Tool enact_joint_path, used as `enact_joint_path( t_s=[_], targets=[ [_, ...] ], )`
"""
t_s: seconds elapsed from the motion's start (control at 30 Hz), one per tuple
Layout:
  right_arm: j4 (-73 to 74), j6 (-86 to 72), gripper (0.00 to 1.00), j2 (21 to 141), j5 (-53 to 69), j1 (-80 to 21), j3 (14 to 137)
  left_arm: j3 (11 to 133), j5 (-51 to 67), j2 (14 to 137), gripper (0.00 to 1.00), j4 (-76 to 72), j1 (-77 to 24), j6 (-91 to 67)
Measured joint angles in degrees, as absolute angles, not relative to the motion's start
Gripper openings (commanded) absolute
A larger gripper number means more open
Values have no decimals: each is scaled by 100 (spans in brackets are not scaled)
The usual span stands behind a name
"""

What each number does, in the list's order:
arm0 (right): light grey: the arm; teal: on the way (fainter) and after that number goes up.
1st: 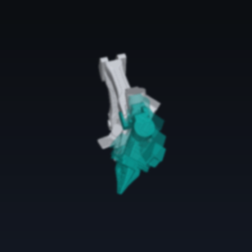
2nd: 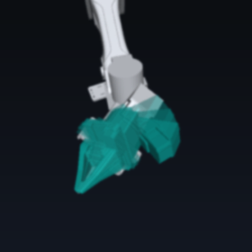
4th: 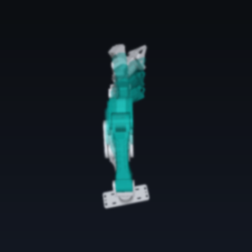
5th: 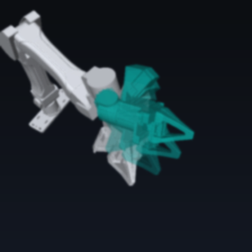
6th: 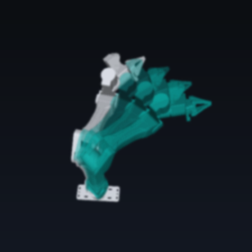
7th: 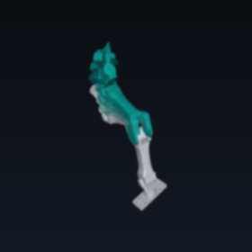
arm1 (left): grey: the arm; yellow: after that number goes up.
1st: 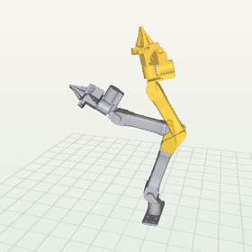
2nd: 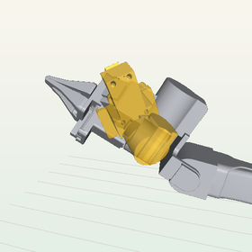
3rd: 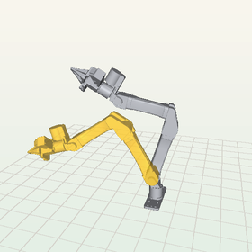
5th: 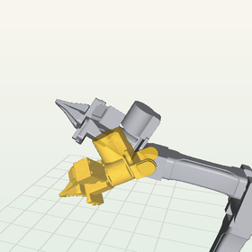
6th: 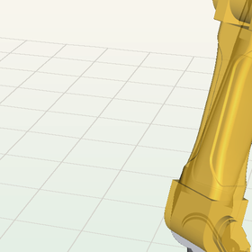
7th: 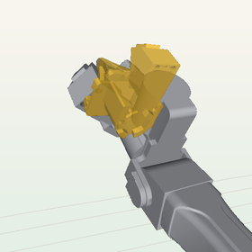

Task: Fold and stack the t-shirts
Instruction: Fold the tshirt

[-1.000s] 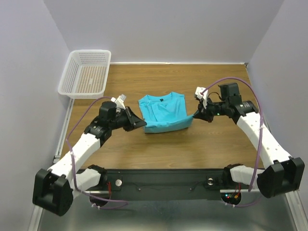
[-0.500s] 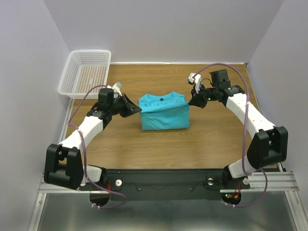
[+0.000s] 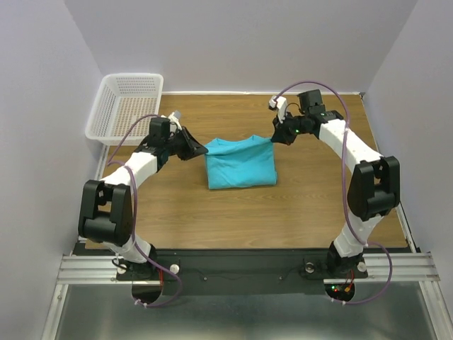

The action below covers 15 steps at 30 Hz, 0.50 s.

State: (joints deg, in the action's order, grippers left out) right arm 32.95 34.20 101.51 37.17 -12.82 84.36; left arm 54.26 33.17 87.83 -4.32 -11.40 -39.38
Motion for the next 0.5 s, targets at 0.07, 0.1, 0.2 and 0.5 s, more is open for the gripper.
enact_joint_path(
  t_s=[0.07, 0.1, 0.2, 0.5],
  targets=[
    [3253, 3400, 1, 10261, 3677, -1282, 8562, 5570, 3310, 8886, 0, -456, -1096, -3905],
    [3242, 3374, 1, 10318, 3653, -1282, 8611, 5607, 3312, 8910, 0, -471, -1081, -3898],
    [3221, 3317, 1, 10414, 3601, -1282, 8696, 5760, 3312, 9065, 0, -515, -1041, -3854],
    [3079, 3190, 1, 10847, 3420, -1282, 8818, 6143, 3347, 9786, 0, -574, -998, -3730]
  ],
)
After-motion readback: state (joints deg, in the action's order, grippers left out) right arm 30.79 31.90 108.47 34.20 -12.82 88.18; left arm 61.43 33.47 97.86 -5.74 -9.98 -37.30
